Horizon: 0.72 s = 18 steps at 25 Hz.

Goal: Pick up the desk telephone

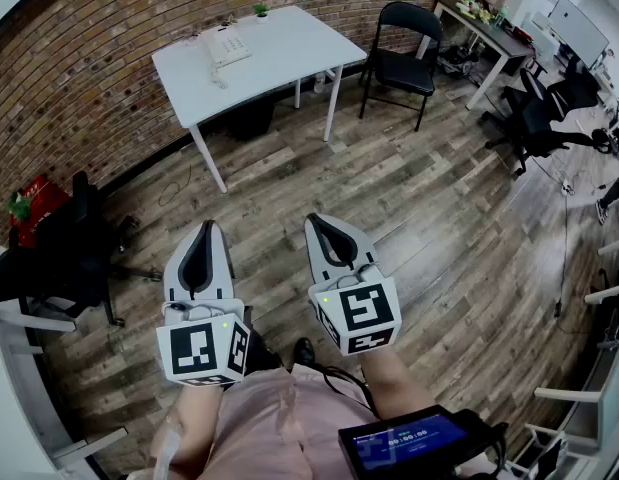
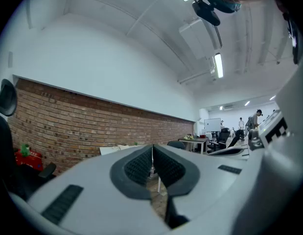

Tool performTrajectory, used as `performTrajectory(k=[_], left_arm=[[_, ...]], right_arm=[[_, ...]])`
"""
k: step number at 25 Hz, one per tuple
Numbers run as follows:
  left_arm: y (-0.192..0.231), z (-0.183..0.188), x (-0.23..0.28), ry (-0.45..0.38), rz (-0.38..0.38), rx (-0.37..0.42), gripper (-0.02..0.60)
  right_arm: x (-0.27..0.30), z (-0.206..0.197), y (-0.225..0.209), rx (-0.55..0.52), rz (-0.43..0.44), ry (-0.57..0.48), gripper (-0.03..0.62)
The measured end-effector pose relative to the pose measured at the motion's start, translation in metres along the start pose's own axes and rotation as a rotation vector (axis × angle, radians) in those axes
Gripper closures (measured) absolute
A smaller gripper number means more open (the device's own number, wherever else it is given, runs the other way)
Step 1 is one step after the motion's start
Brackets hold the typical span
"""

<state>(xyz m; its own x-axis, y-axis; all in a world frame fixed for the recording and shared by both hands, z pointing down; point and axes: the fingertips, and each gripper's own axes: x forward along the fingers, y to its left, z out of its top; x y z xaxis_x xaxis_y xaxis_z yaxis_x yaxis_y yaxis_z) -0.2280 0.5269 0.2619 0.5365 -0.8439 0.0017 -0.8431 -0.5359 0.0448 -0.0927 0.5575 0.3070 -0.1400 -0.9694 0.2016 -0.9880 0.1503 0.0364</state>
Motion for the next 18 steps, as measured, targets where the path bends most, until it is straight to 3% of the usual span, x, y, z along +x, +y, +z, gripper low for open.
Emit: performTrajectory(k=[8,9,10,11,12,18], left_arm=[[-0.006,0.0,-0.003,-0.019,0.033,-0.008,0.566],[-0.008,0.002,-0.004,-0.03,0.034,-0.013,0.561],[-0.011,0.003,-0.005,-0.034,0.03,-0.017,0.473],[-0.015,0.003,-0.007,-0.034,0.026,-0.021,0.356],[-0.018,0.002,-0.009,-0.033,0.025,-0.025,0.298],[-0.02,-0.004,-0.01,-0.016,0.05,-0.008,0.298]], right_arm=[[-0.006,0.002,-0.007,0.023,0.016,-0.031,0.592],[-0.007,0.002,-0.007,0.027,0.031,-0.034,0.555],[-0.008,0.002,-0.008,0.028,0.046,-0.033,0.394],[-0.01,0.001,-0.009,0.025,0.052,-0.032,0.36],[-0.011,0.0,-0.012,0.018,0.047,-0.032,0.361],[-0.009,-0.002,-0.03,-0.009,0.017,-0.021,0.373]])
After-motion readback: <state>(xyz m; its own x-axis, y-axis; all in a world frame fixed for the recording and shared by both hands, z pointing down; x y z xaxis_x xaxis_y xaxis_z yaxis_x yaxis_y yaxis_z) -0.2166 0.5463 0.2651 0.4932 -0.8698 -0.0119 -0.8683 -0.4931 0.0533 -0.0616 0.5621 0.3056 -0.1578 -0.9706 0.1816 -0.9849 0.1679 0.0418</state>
